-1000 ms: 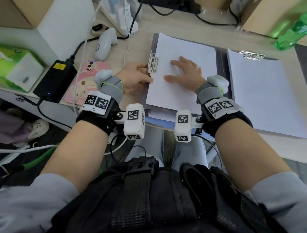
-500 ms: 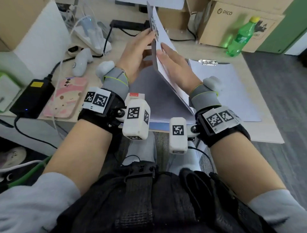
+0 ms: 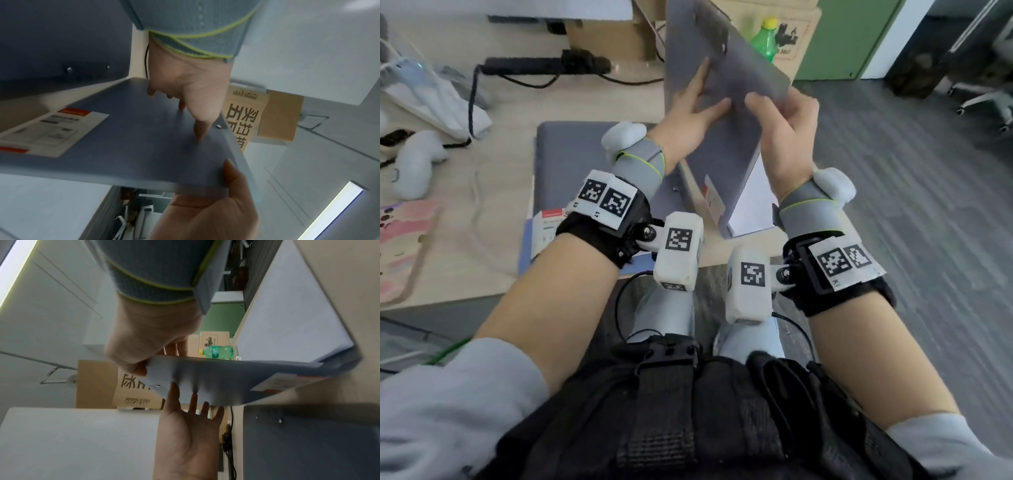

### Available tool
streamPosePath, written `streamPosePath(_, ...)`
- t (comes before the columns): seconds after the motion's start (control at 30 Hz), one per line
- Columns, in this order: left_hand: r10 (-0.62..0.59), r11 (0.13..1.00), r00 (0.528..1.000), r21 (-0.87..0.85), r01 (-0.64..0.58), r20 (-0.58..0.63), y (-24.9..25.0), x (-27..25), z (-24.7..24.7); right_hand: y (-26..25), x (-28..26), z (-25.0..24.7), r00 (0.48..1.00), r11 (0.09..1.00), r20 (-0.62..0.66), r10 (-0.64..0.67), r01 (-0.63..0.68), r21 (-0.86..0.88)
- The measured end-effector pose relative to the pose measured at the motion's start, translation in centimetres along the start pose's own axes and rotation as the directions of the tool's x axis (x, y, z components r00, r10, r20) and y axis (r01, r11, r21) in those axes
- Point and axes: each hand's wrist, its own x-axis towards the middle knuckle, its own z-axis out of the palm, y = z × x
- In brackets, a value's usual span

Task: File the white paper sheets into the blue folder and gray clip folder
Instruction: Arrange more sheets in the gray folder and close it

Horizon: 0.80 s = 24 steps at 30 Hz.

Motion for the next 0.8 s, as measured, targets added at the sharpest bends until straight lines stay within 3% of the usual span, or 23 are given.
streamPosePath(0.17,-0.096,0.984,0.992,0.16,0.081,0.087,-1.5,0.6,3.4,1.8,-0.1,-3.6,0.953,0.993,-0.294,0.066,-0.093,-0.078)
streamPosePath(0.3,-0.311,0.913,0.948,0.298,0.279,0.066,-3.5,0.8,5.1,3.9,0.2,-6.3,0.885,0.986,-0.455,0.099,-0.148,-0.073)
streamPosePath(0.43,-0.406,0.889,0.913,0.21,0.407,-0.05,-6.3,1.3,5.4,6.8,0.0,-8.5,0.793,0.943,-0.549,0.266,-0.331,-0.022)
streamPosePath(0.63,-0.531,0.844,0.831,-0.011,0.537,-0.163,-6.3,2.0,5.0,10.5,-1.6,-11.1,0.607,0.778,-0.65,0.458,-0.627,-0.037)
streamPosePath(0.73,-0.574,0.819,0.807,-0.116,0.562,-0.139,-6.4,2.4,5.2,11.4,-2.5,-12.1,0.54,0.734,-0.681,0.495,-0.679,-0.005)
streamPosePath(0.8,-0.598,0.799,0.798,-0.133,0.587,-0.076,-6.7,2.1,5.6,12.0,-2.5,-12.7,0.539,0.729,-0.678,0.499,-0.684,-0.008)
